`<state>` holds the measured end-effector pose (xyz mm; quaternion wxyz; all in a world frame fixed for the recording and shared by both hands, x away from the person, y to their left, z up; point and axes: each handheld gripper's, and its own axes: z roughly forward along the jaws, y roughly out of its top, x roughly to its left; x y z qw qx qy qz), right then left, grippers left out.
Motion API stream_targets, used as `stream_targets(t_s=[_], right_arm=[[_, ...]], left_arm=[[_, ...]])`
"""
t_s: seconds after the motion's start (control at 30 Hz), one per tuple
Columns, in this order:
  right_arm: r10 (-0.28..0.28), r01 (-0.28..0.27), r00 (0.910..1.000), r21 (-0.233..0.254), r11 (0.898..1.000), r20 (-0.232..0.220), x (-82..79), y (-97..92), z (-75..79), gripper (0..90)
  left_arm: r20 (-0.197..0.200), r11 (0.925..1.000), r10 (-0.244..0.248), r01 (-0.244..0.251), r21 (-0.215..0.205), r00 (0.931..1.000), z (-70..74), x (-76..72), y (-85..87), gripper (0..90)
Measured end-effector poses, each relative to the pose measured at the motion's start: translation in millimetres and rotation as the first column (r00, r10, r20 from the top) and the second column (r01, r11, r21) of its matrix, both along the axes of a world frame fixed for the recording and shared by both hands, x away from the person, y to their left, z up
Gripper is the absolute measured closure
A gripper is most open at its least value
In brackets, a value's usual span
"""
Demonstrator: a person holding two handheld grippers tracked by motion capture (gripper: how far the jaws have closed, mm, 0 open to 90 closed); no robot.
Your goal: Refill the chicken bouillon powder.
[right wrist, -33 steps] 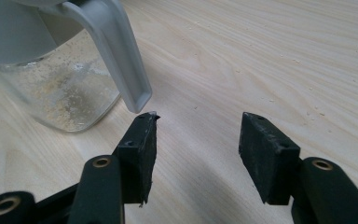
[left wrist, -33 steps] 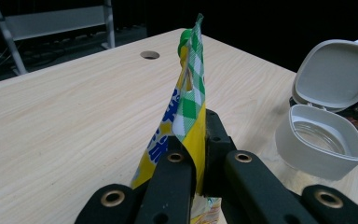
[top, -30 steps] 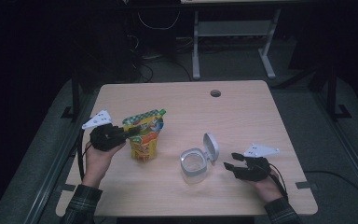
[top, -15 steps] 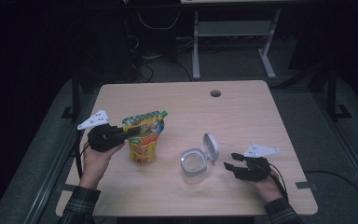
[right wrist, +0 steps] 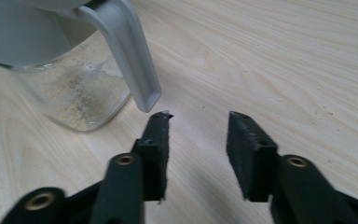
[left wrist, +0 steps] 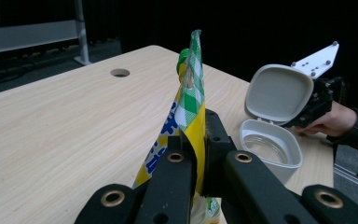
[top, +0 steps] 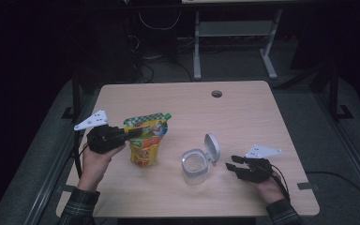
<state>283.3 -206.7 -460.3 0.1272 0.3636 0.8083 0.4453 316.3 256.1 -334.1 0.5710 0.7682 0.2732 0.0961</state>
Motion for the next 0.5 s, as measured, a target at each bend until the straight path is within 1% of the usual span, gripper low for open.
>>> stream_targets(t_s=[0.1,0.17,0.23,0.33,0.5], right_arm=[[0.005,-0.005,1.0,0.007,1.0,0.003,-2.4,-1.1,2.4,72.8],[0.008,-0.008,1.0,0.014,1.0,-0.002,-4.4,-2.0,4.3,82.7],[0.016,-0.016,0.9999,0.014,1.0,0.0,-7.9,-2.3,6.0,89.6],[0.034,-0.035,0.9994,0.025,0.999,0.004,-13.4,-1.3,9.9,89.8],[0.083,-0.083,0.9965,0.037,0.996,0.015,-24.4,2.8,17.3,89.8]], left_arm=[[-0.003,0.9999,-0.012,0.012,-0.002,0.9999,2.0,-1.7,-1.4,90.0],[0.0,0.9997,-0.022,0.022,-0.002,0.9997,3.9,-3.4,-2.2,90.0],[0.001,0.9995,-0.031,0.031,-0.009,0.9995,6.3,-5.3,-2.7,90.0],[0.002,0.9988,-0.044,0.044,-0.019,0.999,10.5,-8.4,-3.4,90.0],[0.002,0.9973,-0.065,0.065,-0.033,0.9979,17.3,-13.4,-5.0,90.0]])
